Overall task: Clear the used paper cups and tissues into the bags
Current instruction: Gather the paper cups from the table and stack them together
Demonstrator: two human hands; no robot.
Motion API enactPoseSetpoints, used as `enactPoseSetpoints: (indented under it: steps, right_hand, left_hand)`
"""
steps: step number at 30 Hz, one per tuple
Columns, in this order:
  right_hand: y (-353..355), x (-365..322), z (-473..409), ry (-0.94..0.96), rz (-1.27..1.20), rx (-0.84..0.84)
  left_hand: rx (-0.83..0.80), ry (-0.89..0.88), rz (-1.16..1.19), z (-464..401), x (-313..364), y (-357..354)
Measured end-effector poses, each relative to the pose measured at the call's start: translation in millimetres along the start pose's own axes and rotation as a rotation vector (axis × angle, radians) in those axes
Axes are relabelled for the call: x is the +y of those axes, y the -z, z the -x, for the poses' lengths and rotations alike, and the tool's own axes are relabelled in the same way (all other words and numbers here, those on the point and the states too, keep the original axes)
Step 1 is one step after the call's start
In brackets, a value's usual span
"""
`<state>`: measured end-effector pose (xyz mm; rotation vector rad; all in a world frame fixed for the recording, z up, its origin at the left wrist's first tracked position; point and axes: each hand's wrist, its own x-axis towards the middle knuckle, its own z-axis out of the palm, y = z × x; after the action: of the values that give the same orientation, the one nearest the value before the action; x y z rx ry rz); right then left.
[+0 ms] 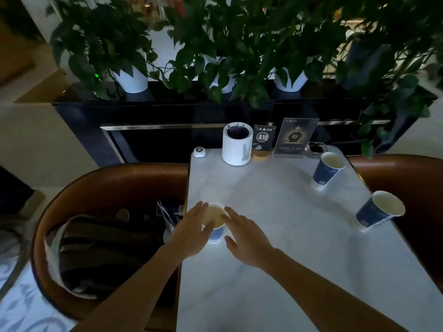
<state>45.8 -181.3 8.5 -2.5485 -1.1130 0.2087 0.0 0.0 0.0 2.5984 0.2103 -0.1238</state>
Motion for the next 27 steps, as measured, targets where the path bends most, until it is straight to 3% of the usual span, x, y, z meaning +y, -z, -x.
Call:
enactPoseSetpoints:
  steps: [5, 11, 23, 27]
  right_hand:
    - [-17, 17, -15, 0.105, -0.025, -0.019]
    - [-30, 32, -22, 0.147, -0.038, -0.002]
    - [-37, 38, -17, 0.044, -0.104, -0.046]
    - [-35, 40, -5, 0.052, -0.166, 0.023]
  left_hand:
    - [-0.065, 0.093, 0.055, -11, 7, -13]
    - [-0.023, 0.153, 0.019, -14, 9, -28]
    - [0.079, 0.108, 0.109, -2, 20, -38]
    - [0.111, 0.171, 0.289, 7, 24, -40]
